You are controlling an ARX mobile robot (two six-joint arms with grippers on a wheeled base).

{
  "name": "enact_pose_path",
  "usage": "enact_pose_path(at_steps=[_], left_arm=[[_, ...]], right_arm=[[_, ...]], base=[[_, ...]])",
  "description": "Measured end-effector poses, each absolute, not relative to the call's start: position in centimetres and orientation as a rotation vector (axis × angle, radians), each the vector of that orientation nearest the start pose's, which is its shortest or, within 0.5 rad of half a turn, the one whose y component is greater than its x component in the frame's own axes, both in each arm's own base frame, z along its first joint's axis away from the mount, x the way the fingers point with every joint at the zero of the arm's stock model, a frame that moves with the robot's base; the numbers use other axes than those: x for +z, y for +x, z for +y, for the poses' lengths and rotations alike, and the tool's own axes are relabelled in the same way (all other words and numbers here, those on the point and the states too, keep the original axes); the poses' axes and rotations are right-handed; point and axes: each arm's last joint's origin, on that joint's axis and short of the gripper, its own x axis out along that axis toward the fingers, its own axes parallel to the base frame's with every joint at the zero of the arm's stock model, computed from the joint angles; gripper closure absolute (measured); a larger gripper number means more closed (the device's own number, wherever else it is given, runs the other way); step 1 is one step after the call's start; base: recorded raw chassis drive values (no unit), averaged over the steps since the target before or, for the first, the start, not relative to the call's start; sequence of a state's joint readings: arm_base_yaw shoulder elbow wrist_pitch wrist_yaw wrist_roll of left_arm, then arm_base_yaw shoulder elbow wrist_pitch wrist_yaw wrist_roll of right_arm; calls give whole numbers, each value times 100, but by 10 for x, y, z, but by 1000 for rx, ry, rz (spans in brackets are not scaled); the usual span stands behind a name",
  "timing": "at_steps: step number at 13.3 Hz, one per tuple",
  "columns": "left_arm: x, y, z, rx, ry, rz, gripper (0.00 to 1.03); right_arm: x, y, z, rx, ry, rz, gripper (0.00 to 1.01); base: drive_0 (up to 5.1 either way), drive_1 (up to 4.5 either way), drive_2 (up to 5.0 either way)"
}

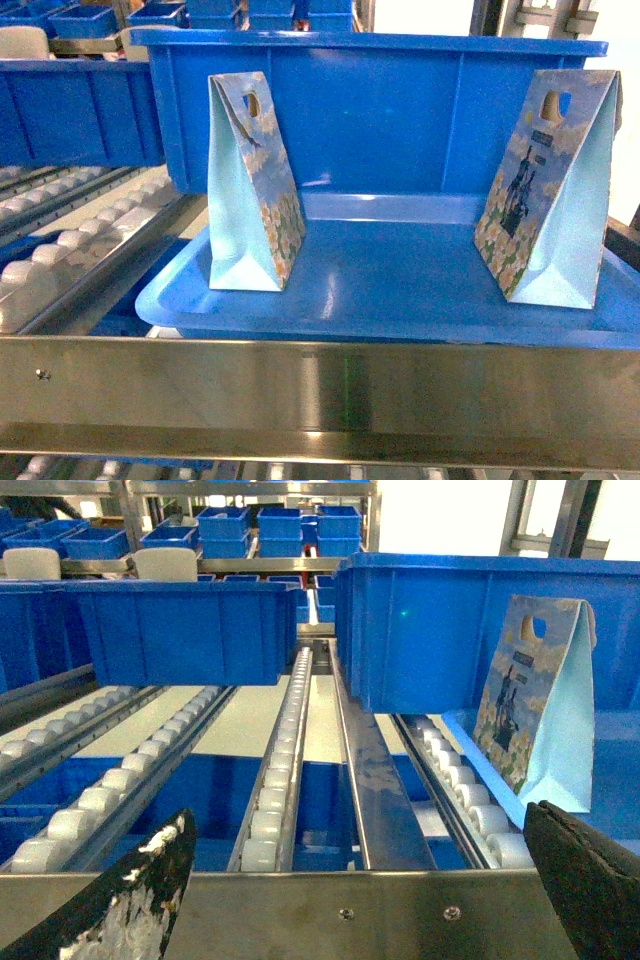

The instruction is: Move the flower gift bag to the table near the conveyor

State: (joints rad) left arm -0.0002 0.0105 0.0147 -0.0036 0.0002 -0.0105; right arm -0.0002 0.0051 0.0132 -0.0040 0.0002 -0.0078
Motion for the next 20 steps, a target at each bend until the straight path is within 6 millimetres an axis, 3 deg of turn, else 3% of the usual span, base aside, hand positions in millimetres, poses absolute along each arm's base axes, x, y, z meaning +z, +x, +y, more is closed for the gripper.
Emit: enact_pose_path(at_steps=[7,10,11,13,14,20], left_arm=[[171,98,-2,-19,-12,-33,5],[175,112,-15,-112,-26,-50,5],[179,121,-15,-104,-28,-55,5],[209,143,-12,-100,-35,-146,5],[217,149,-11,-94,-34,-166,5],[218,151,-11,-90,-34,-162,5]], right_arm=[[171,98,0,1,-8,-39,3],[175,117,-1,-5,25,-5,3],[189,128,6,41,28,-44,3],[218,153,22,92,38,-92,3],[221,159,29,109,37,-77,3],[222,158,31,90,39,-78,3]], base=[[0,0,0],[0,0,0],[0,0,0],[0,0,0],[0,0,0],[0,0,0]])
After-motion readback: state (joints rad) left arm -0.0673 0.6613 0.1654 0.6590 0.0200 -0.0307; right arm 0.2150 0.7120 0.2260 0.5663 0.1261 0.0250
